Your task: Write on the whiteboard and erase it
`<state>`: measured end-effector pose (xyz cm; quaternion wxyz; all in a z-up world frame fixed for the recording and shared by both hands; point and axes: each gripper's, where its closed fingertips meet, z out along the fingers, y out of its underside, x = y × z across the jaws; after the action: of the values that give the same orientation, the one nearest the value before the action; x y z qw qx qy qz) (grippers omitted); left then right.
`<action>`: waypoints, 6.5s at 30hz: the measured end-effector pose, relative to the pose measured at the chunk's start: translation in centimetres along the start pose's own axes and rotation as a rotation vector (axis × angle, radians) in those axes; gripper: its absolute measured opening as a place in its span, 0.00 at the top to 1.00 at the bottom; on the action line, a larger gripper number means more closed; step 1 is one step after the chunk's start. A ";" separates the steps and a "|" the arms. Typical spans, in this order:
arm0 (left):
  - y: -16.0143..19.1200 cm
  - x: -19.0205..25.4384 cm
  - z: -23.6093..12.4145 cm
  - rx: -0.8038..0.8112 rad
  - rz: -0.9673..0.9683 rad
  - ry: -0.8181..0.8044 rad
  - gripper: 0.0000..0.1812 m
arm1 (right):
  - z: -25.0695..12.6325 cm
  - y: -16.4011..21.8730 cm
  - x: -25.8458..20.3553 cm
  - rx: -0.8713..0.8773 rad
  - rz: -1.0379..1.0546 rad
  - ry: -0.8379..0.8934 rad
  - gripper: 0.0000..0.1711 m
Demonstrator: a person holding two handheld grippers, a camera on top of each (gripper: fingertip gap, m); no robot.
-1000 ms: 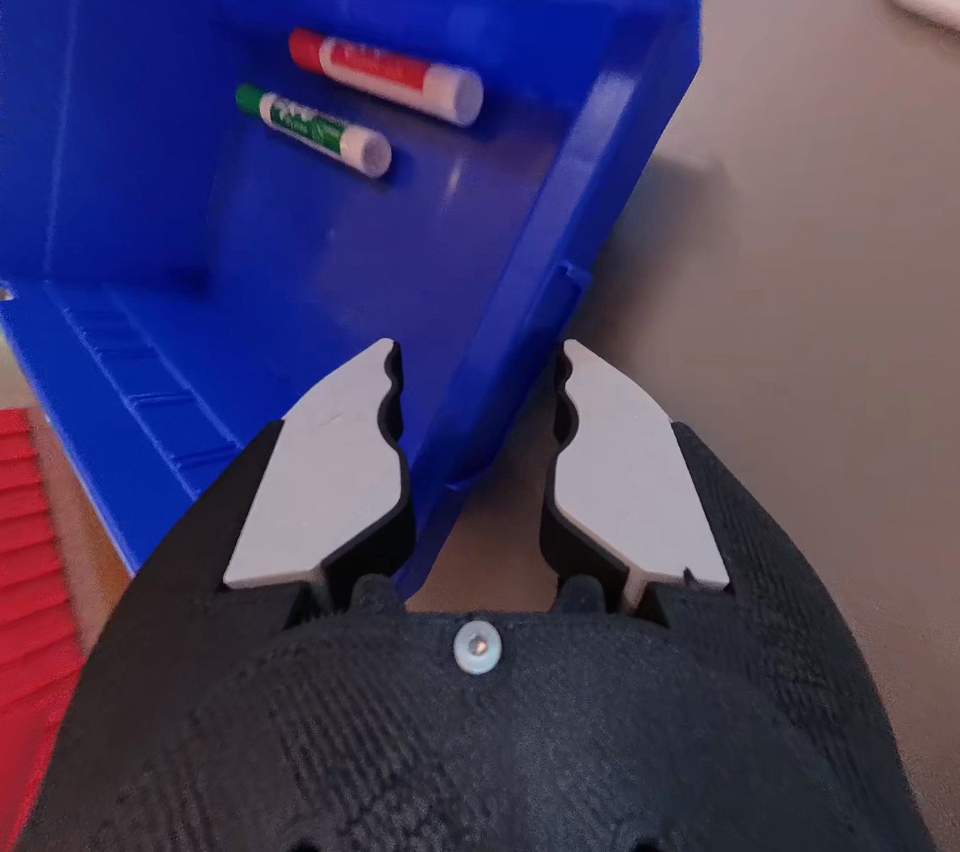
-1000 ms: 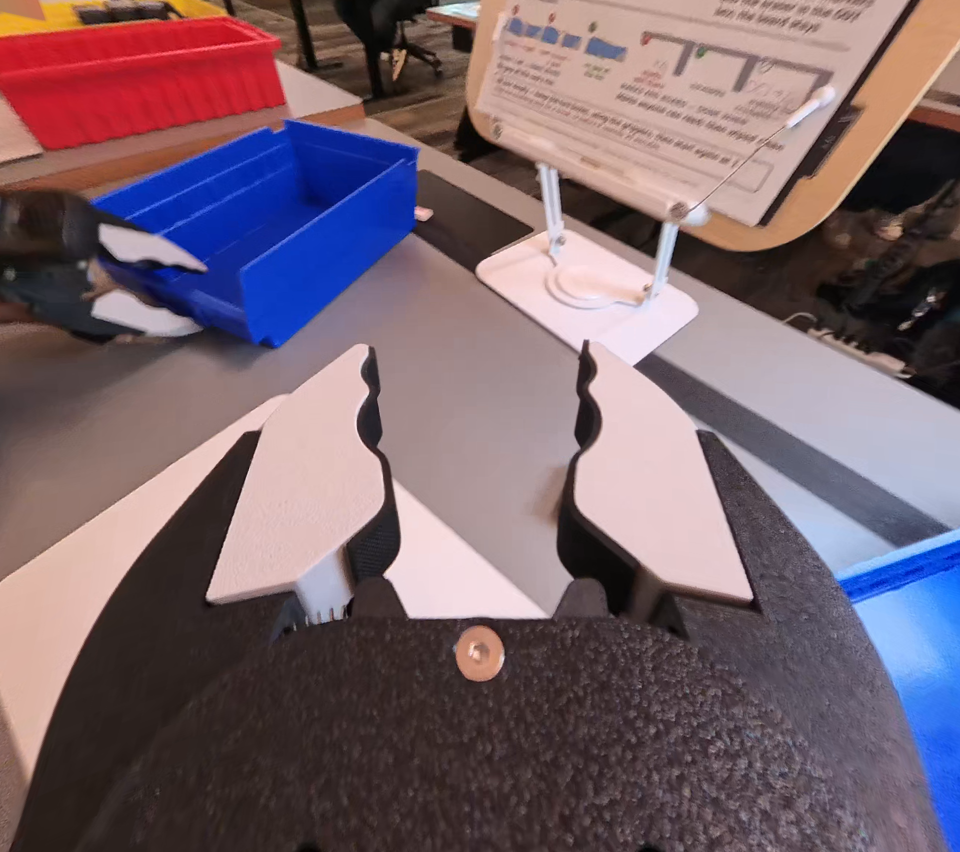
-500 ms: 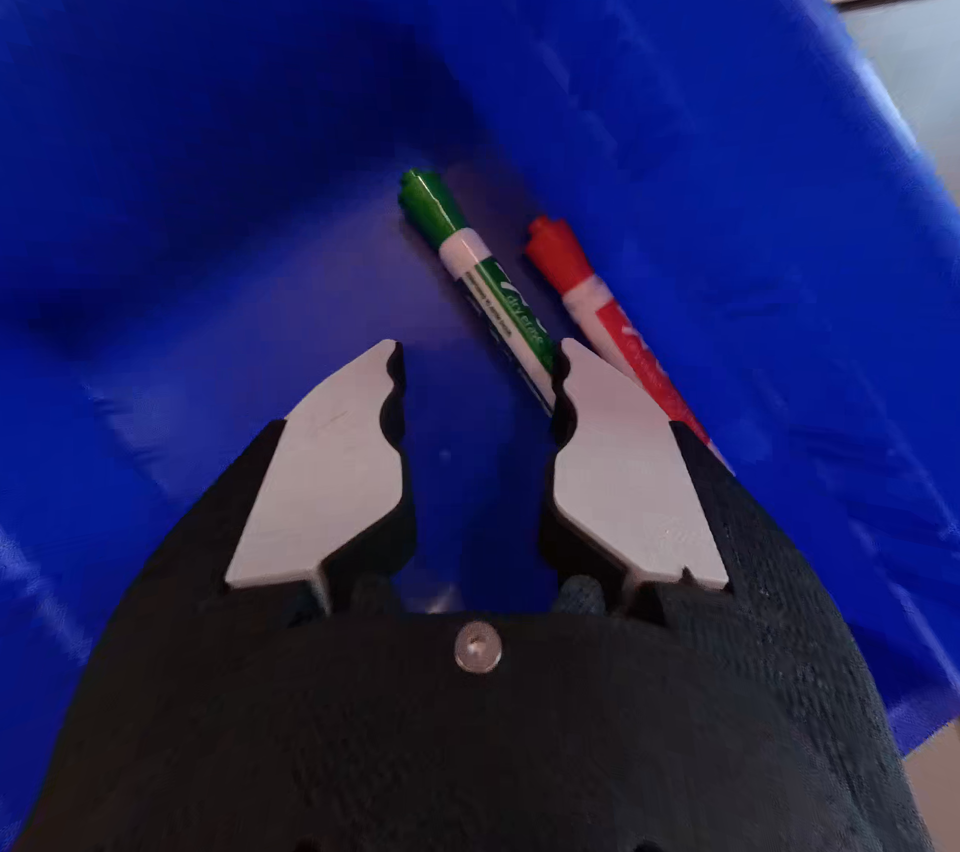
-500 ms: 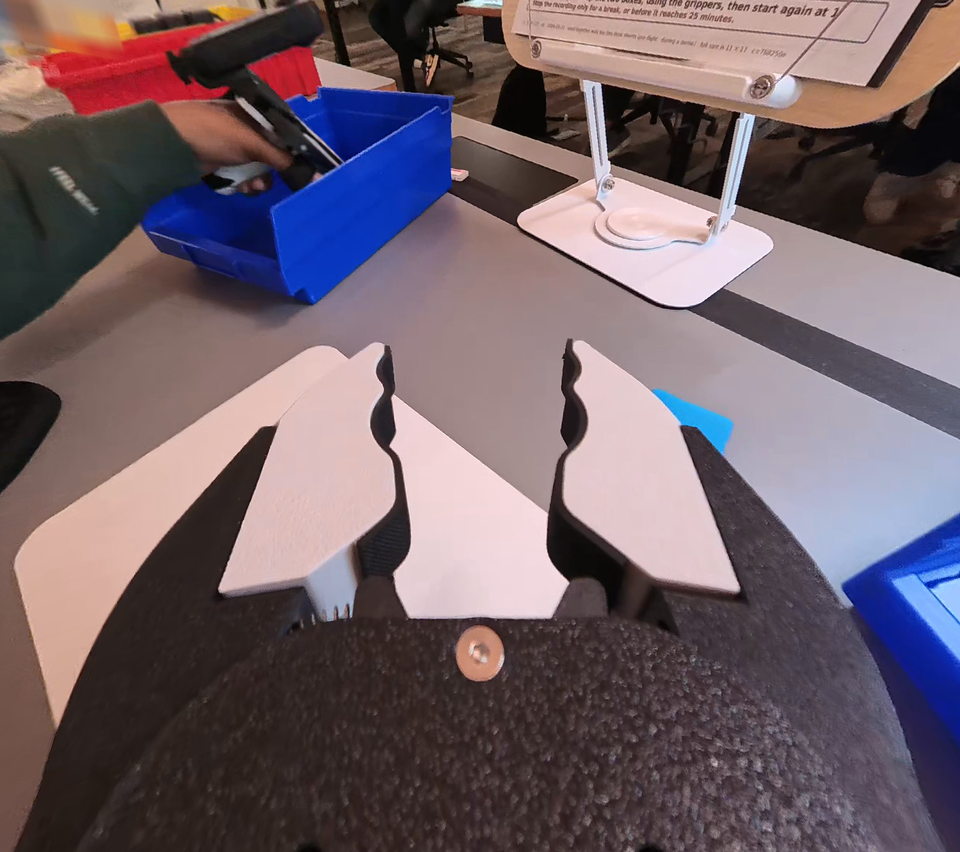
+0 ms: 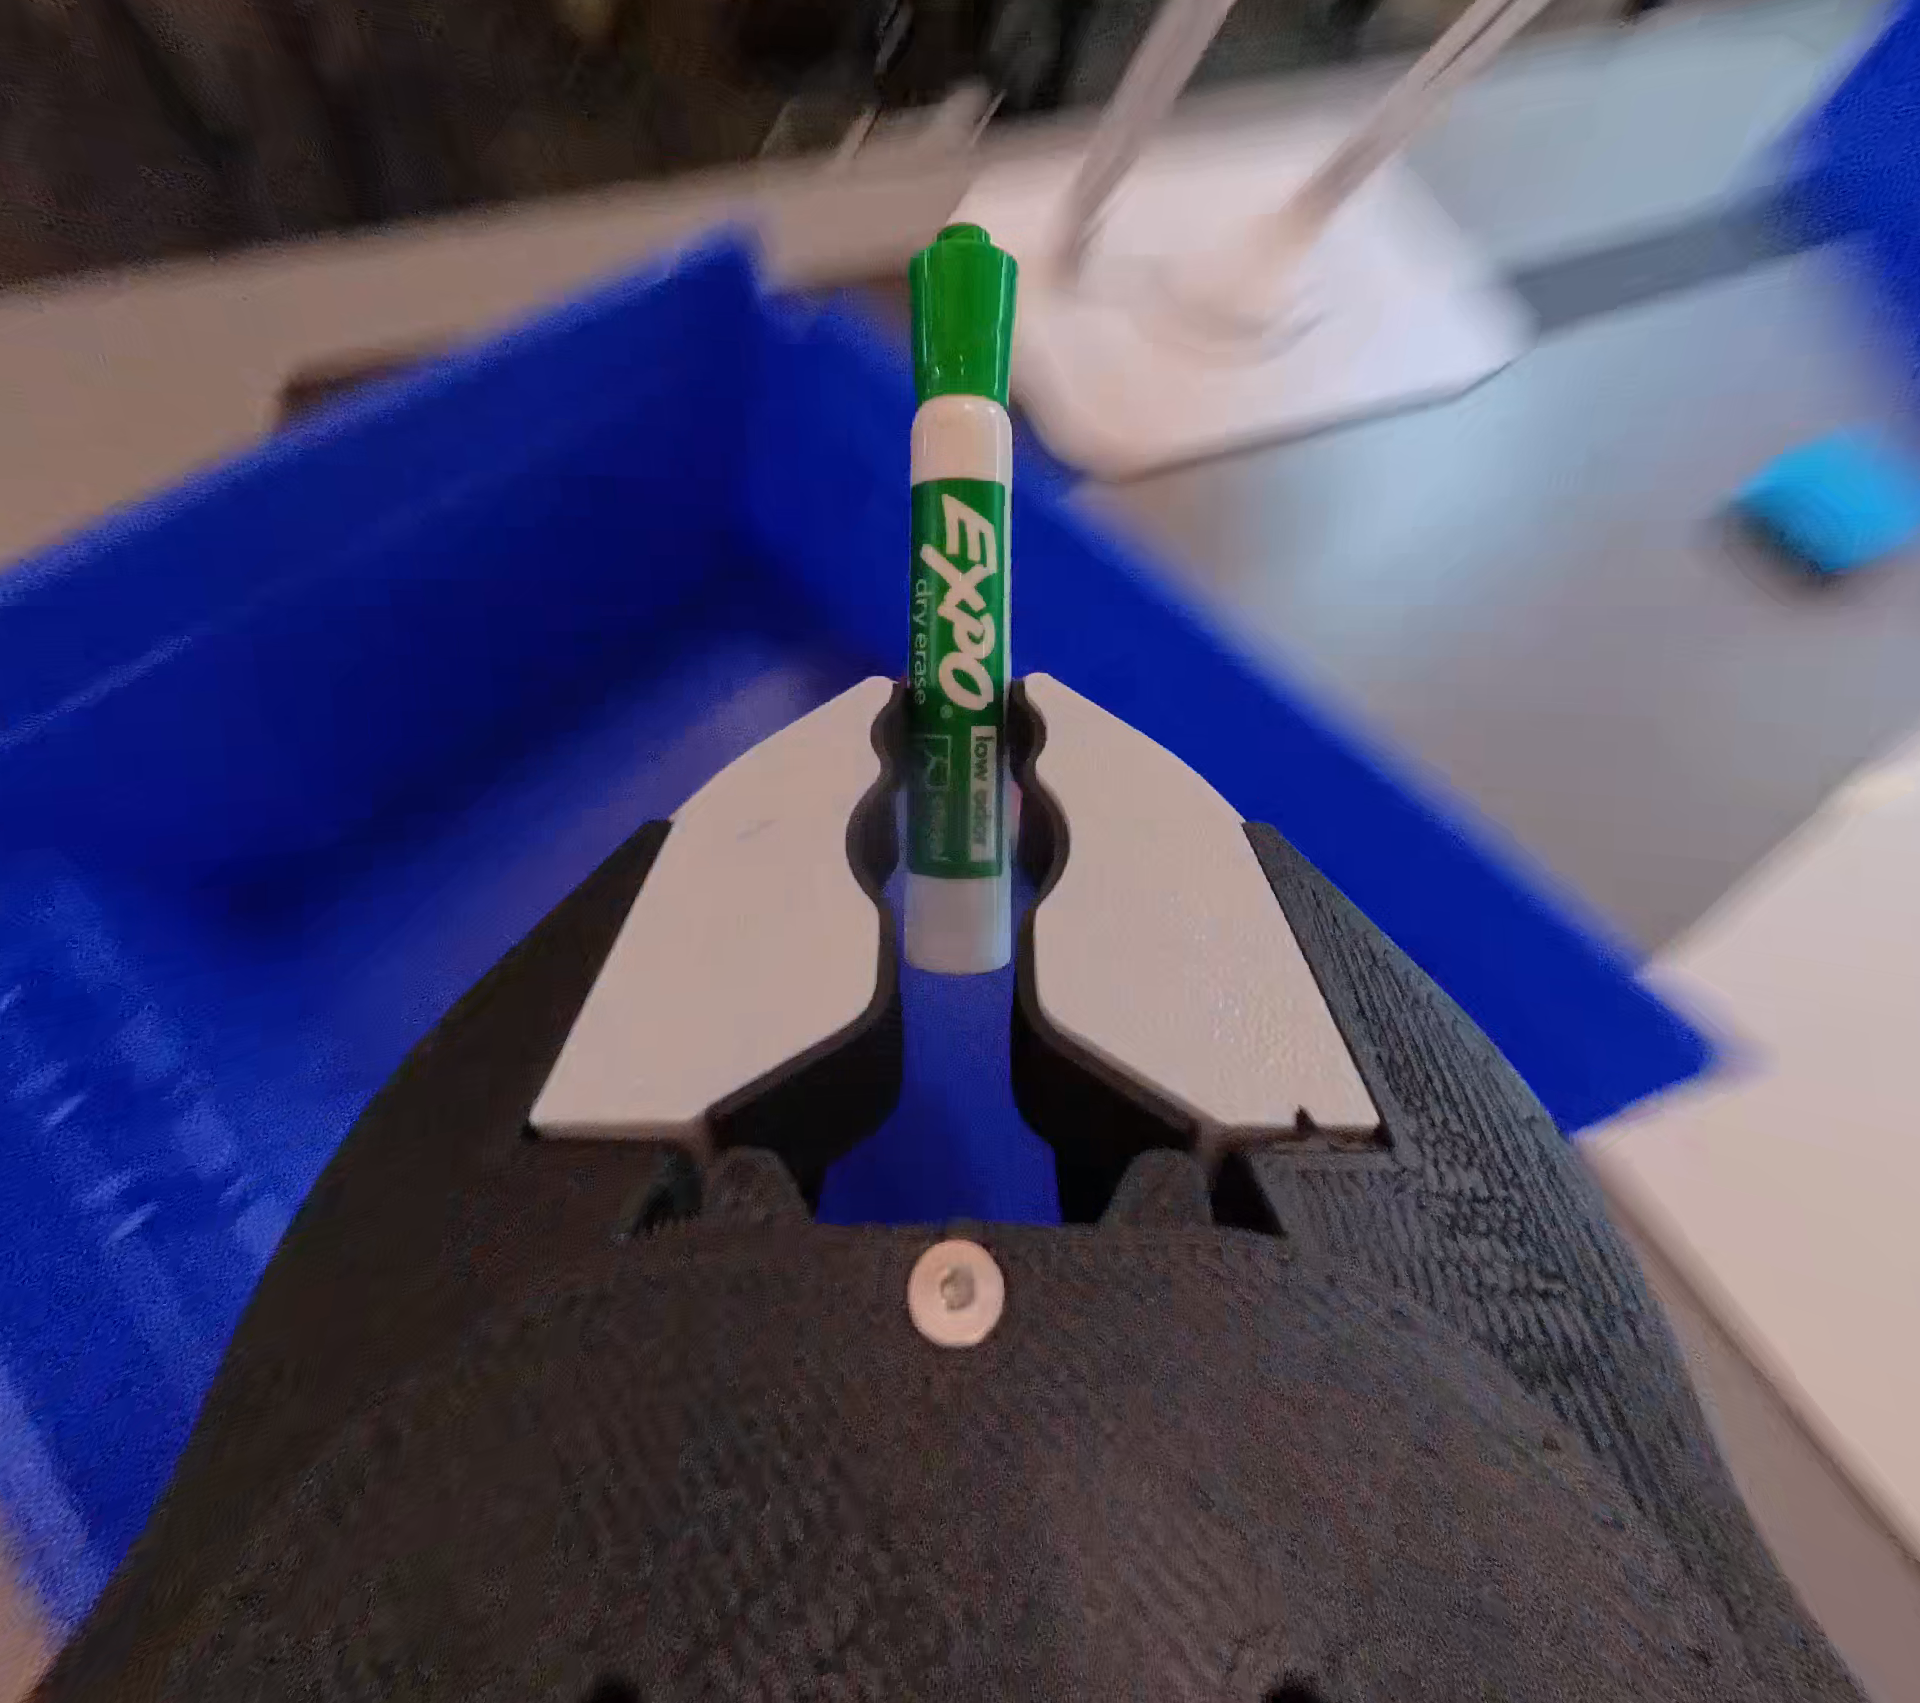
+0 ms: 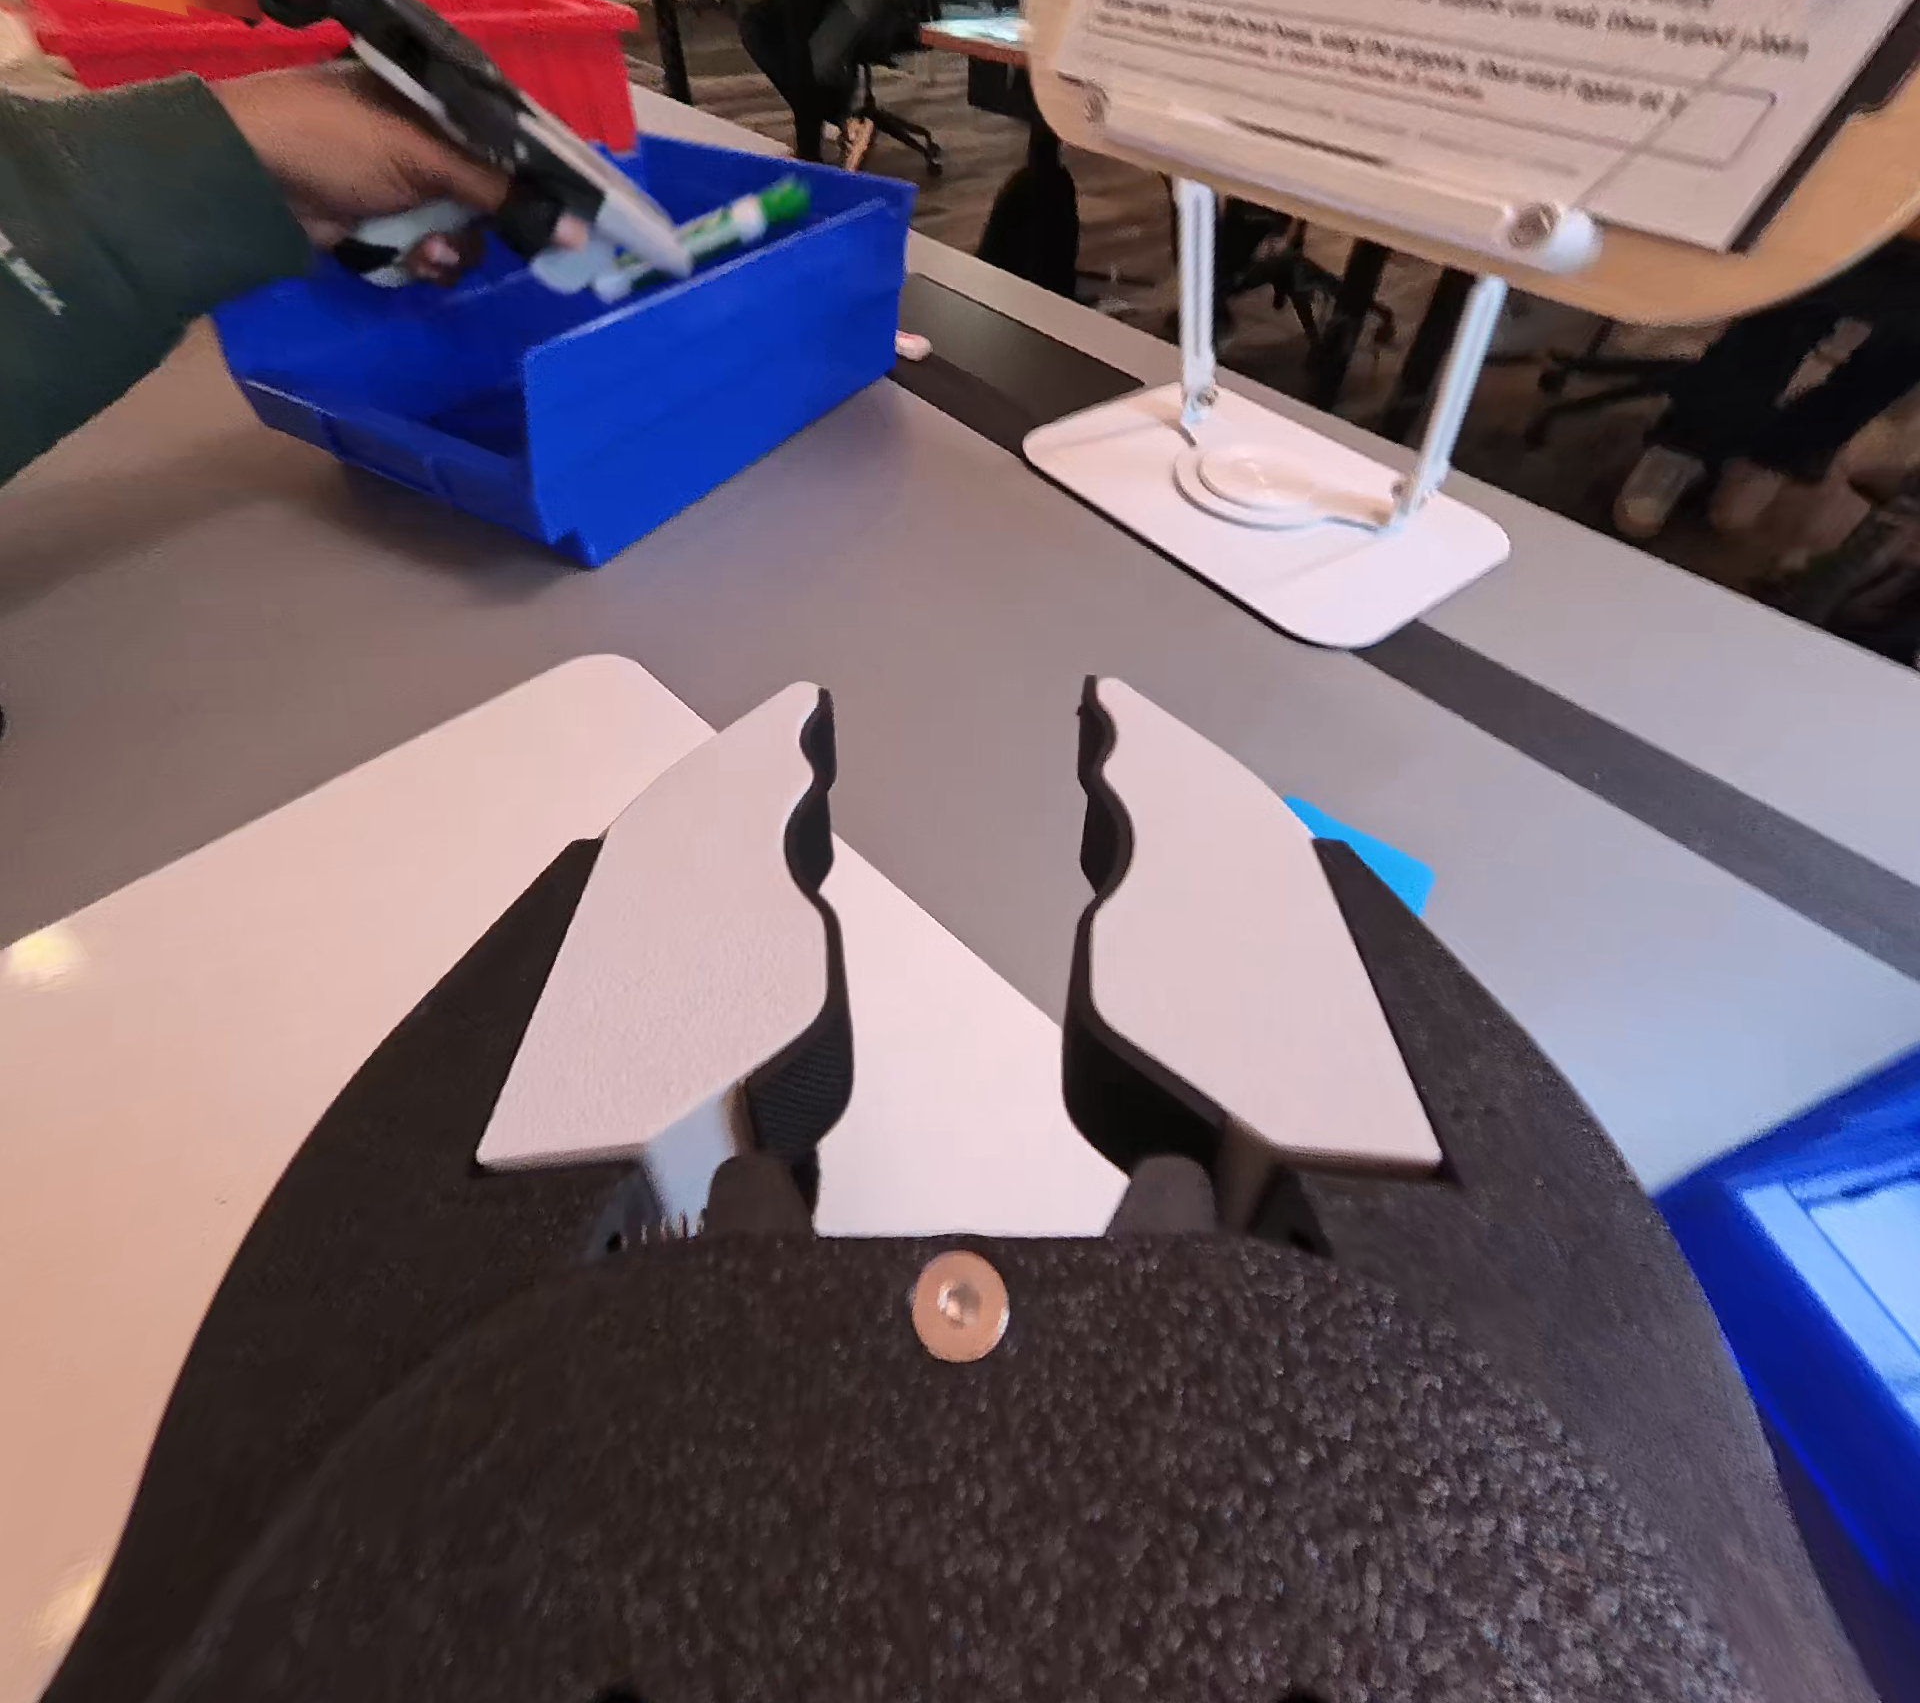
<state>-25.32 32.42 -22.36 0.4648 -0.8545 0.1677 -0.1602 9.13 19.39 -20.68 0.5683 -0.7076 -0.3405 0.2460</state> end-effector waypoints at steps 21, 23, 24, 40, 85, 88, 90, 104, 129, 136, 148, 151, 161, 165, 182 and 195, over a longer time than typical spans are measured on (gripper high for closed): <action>-11.2 32.4 -15.7 0.745 -0.533 1.297 0.90 | -1.8 -17.2 -12.3 0.435 -0.626 0.179 0.77; -11.1 31.9 -15.5 0.753 -0.519 1.278 0.90 | -4.1 -18.4 -11.0 0.531 -0.644 0.281 0.95; -11.2 31.7 -15.5 0.763 -0.517 1.258 0.90 | -5.1 -18.8 -10.3 0.550 -0.637 0.302 0.99; -7.9 37.3 -14.9 0.549 -0.360 1.349 0.90 | -2.6 -17.3 -12.8 0.461 -0.776 0.055 0.74; -4.4 34.4 -16.6 0.552 0.651 0.966 0.89 | -4.0 -13.6 -14.7 0.262 -0.324 -0.594 0.73; -4.4 34.3 -17.1 0.546 0.628 1.000 0.89 | -4.3 -13.9 -14.8 0.267 -0.362 -0.561 0.70; -4.2 34.6 -17.1 0.535 0.613 1.022 0.89 | -3.9 -13.5 -14.9 0.251 -0.382 -0.546 0.69; -3.0 34.8 -14.6 0.452 0.568 1.038 0.89 | -2.2 -12.2 -15.1 0.224 -0.371 -0.534 0.75; -2.1 33.2 -12.5 0.309 0.449 1.065 0.89 | -0.1 -11.3 -14.2 0.251 -0.201 -0.539 0.79; -2.0 33.1 -12.5 0.288 0.419 1.090 0.89 | 0.0 -11.4 -14.2 0.269 -0.185 -0.544 0.79; -1.5 32.4 -11.7 0.247 0.366 1.133 0.89 | 0.9 -10.4 -13.9 0.212 -0.177 -0.520 0.80; -1.6 32.6 -11.8 0.243 0.324 1.161 0.89 | 0.7 -10.5 -13.9 0.215 -0.194 -0.515 0.81; -2.3 31.2 -12.0 0.261 0.316 1.148 0.89 | -0.7 -11.3 -13.6 0.264 -0.184 -0.546 0.83; -2.9 27.7 -13.2 0.291 0.339 1.070 0.89 | -5.3 -14.0 -9.7 0.351 -0.214 -0.462 0.82; -7.8 23.2 -14.1 0.625 0.386 0.598 0.89 | -2.0 -13.2 -9.5 0.246 -0.199 -0.411 0.81; 3.6 21.0 -8.6 0.614 0.319 0.486 0.89 | 2.9 -7.5 -9.4 -0.019 -0.225 -0.322 0.80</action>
<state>-10.75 15.07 -18.55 0.6638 -0.5771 0.3468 -0.3256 -0.60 15.00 -14.48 0.5237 -0.6219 -0.5061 0.2879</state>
